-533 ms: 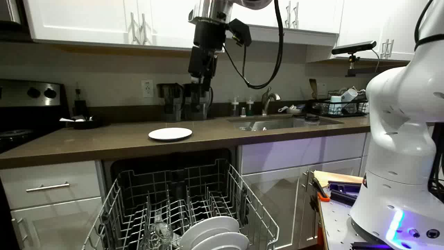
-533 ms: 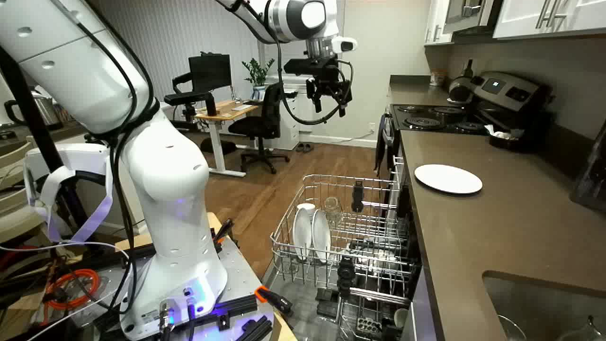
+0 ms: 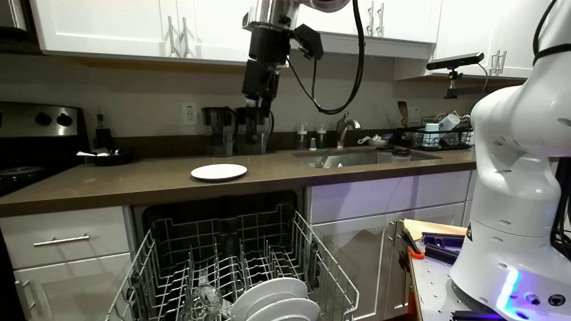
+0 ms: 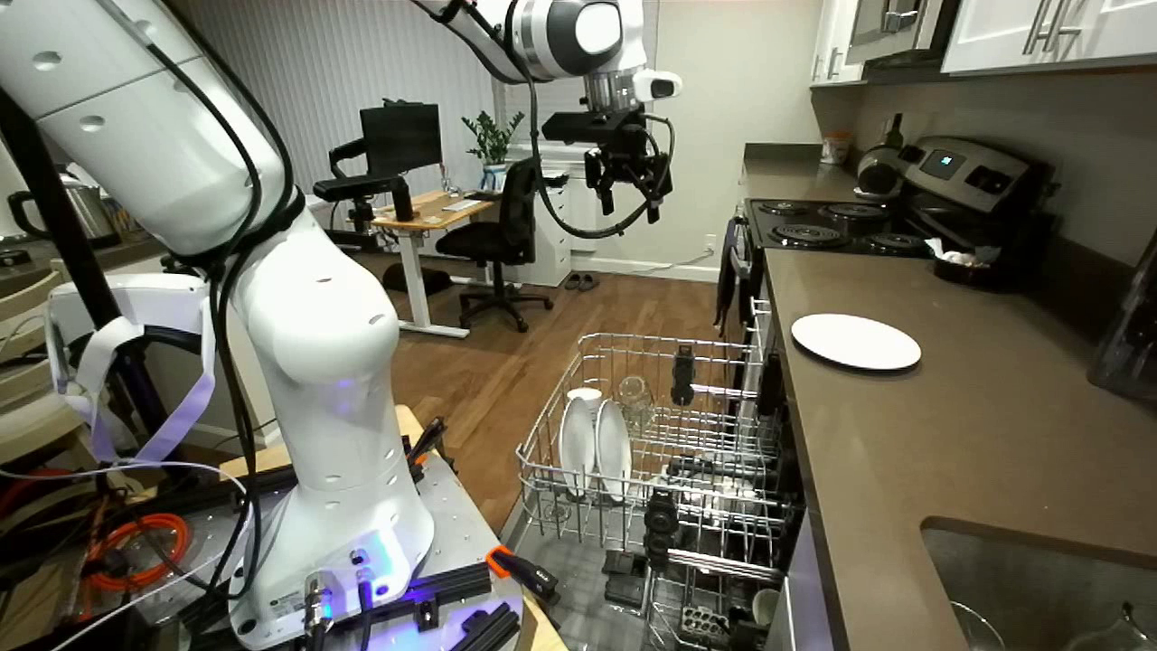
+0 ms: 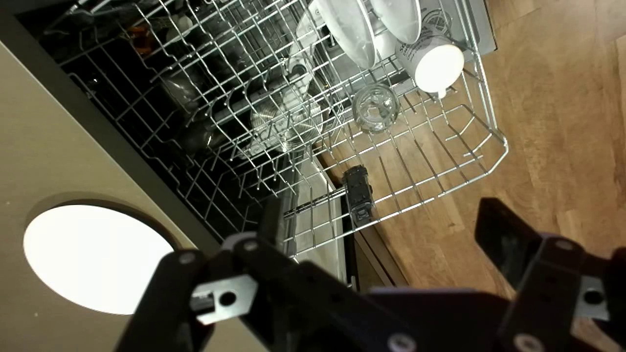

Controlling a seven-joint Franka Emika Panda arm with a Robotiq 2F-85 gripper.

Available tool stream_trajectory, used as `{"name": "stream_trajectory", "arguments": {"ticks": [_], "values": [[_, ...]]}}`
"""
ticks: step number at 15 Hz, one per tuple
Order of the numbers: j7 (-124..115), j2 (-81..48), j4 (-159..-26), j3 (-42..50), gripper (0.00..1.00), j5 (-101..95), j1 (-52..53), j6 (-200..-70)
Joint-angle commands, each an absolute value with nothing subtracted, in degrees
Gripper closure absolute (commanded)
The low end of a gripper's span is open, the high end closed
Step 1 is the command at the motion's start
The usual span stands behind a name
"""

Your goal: Move the glass bottle in the dishwasher towards you

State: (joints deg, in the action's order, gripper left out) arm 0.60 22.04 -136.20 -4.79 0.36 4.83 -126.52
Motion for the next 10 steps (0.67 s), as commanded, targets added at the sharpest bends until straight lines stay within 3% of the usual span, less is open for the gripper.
{"name": "stream_trajectory", "arguments": {"ticks": [1,10], "values": [[0.5,22.0,-136.1,-4.7,0.0,0.3,4.9,-126.4],[-0.7,15.5,-134.1,-7.2,0.0,0.5,6.4,-130.1]]}}
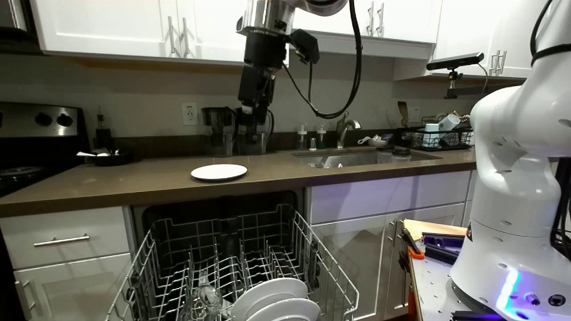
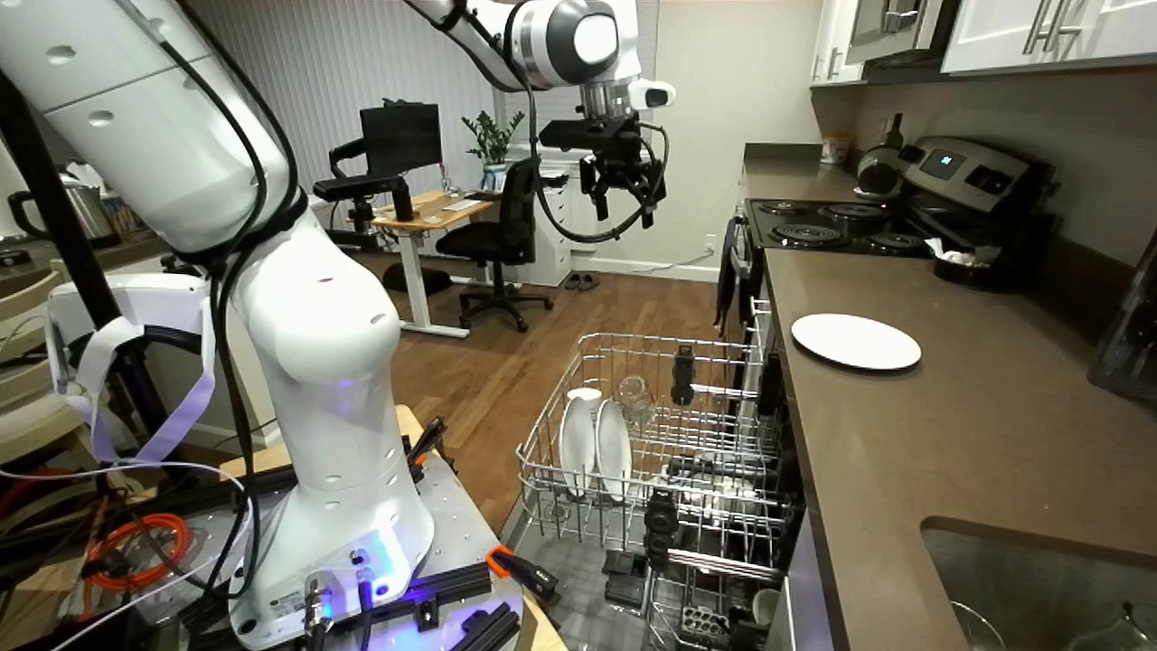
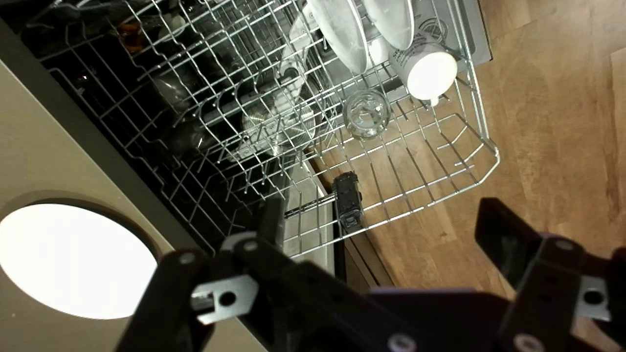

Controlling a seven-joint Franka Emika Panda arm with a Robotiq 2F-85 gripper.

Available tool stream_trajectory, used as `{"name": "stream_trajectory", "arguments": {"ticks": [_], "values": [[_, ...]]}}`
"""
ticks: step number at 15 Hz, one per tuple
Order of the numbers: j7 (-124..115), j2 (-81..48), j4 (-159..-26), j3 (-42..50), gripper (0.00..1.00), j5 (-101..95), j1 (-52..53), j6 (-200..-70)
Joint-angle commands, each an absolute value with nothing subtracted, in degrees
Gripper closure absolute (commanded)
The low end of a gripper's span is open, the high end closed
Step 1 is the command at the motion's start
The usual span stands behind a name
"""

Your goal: Move the glass bottle in the dishwasher towards you

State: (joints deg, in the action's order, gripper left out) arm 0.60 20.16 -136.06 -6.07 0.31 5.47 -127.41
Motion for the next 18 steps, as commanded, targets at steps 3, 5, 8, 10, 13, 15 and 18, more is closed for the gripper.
{"name": "stream_trajectory", "arguments": {"ticks": [3,5,8,10,13,15,18], "values": [[-1.4,11.1,-133.3,-8.5,0.0,0.2,7.4,-134.5],[-2.4,7.9,-132.6,-9.1,0.0,0.0,7.7,-137.0],[-2.9,3.8,-132.3,-9.6,0.0,-0.1,8.3,-141.0],[-3.5,1.0,-132.6,-9.7,0.0,-1.0,8.2,-144.9],[-2.4,-3.7,-132.9,-9.2,0.0,-0.4,8.2,-151.7],[-2.4,-7.0,-133.1,-8.9,0.0,-1.4,8.3,-156.4],[-3.3,-12.1,-133.0,-8.0,0.0,-2.3,8.5,-161.4]]}}
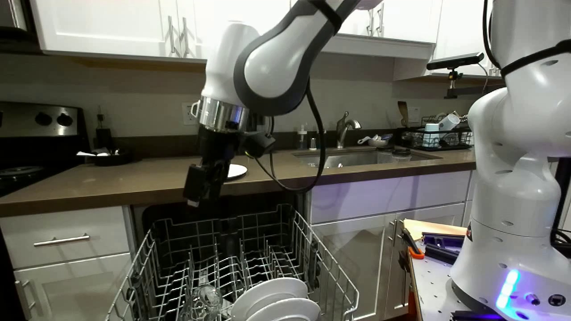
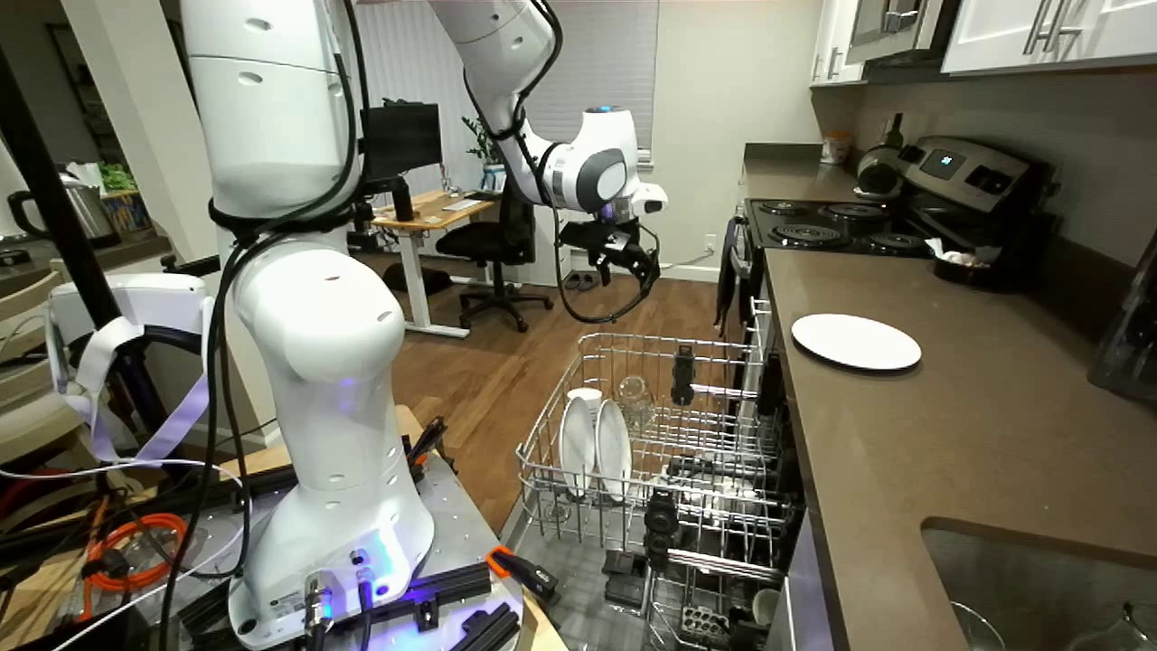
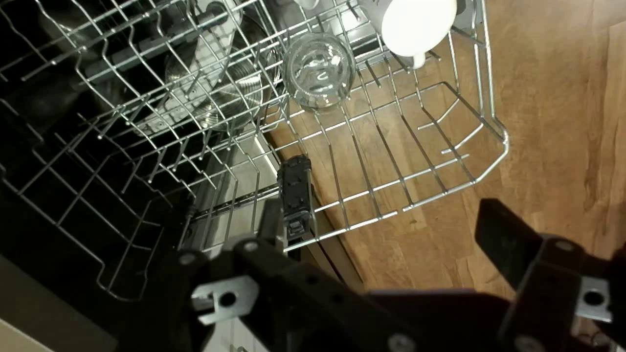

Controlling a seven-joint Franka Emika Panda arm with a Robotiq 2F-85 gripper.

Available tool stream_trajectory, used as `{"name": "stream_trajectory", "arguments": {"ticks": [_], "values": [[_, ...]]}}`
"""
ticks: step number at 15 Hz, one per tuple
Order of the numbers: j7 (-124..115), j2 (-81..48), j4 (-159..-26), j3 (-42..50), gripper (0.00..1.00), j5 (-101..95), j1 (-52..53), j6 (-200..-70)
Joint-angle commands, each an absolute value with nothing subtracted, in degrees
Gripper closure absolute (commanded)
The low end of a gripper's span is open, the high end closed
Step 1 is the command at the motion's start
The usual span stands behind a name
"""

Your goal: Move the glass bottle in the dishwasher towards you

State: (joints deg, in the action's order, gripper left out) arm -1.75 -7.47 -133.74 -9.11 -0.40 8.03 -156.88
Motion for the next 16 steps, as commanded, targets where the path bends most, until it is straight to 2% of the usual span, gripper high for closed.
{"name": "stream_trajectory", "arguments": {"ticks": [1,8,16], "values": [[-3.1,-13.6,-132.8,-7.8,0.0,-2.3,8.6,-162.2],[-1.5,-13.7,-132.6,-8.2,0.0,-0.5,8.2,-160.3],[-1.5,-24.4,-128.7,-7.2,0.0,-1.0,9.0,-163.5]]}}
